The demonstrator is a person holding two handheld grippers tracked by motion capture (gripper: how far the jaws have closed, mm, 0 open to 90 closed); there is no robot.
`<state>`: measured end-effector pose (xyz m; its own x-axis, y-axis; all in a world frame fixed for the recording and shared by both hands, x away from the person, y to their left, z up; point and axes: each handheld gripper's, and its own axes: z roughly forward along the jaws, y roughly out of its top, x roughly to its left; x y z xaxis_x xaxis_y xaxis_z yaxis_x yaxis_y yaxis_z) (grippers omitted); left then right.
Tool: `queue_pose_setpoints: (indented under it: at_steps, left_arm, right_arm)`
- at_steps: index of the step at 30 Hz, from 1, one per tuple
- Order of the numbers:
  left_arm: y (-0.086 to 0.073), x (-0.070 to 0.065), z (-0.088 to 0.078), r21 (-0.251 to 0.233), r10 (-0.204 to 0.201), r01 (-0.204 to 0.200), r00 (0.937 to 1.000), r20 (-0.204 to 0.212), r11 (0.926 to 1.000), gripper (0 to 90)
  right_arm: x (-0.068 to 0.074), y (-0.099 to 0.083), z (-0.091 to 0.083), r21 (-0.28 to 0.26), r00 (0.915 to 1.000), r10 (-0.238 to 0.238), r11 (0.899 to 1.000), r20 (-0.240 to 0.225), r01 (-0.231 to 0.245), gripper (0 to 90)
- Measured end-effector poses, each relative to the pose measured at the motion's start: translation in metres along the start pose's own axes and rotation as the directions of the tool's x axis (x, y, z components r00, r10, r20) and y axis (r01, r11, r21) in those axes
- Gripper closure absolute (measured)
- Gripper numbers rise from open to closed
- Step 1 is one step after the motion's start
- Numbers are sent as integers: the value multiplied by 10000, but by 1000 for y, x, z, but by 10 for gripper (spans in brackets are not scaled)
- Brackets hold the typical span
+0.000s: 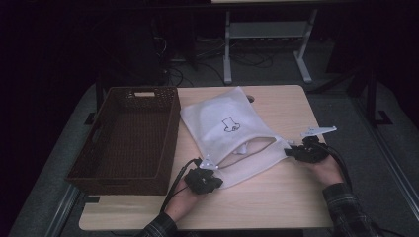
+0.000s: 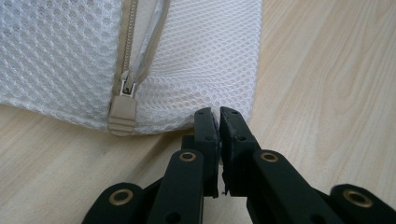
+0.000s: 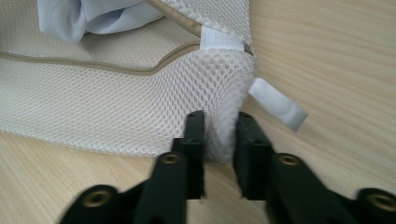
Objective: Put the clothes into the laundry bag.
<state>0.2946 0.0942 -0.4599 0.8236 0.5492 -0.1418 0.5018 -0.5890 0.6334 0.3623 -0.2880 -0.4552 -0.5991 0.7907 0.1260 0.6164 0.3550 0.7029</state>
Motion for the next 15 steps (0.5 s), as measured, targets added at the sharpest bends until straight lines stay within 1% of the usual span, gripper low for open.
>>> queue_pose_setpoints:
  at_steps: [4, 8, 11, 13, 14, 15]
  left_arm:
    - [-1, 4, -4, 90, 38, -35, 9997, -254, 10000, 861]
    - [-3, 10, -9, 213, -74, 87, 9984, -567, 9997, 860]
    - [-4, 16, -13, 253, -199, 221, 9963, -831, 9994, 857]
    - [-5, 20, -15, 260, -248, 275, 9945, -1013, 9993, 852]
    - [-5, 20, -15, 260, -248, 275, 9945, -1013, 9993, 850]
    - [-6, 22, -16, 283, -262, 297, 9926, -1189, 9992, 850]
  right_arm:
    - [11, -1, -6, 186, 9994, -336, 9993, 20, 335, 826]
    - [25, -8, -14, 412, 9979, -642, 9971, -60, 644, 826]
    - [37, -13, -19, 476, 9964, -823, 9954, -189, 831, 826]
    - [44, -17, -21, 616, 9952, -937, 9935, -287, 954, 826]
    - [44, -17, -21, 616, 9952, -937, 9935, -287, 954, 826]
    - [47, -19, -22, 680, 9945, -983, 9926, -357, 1005, 826]
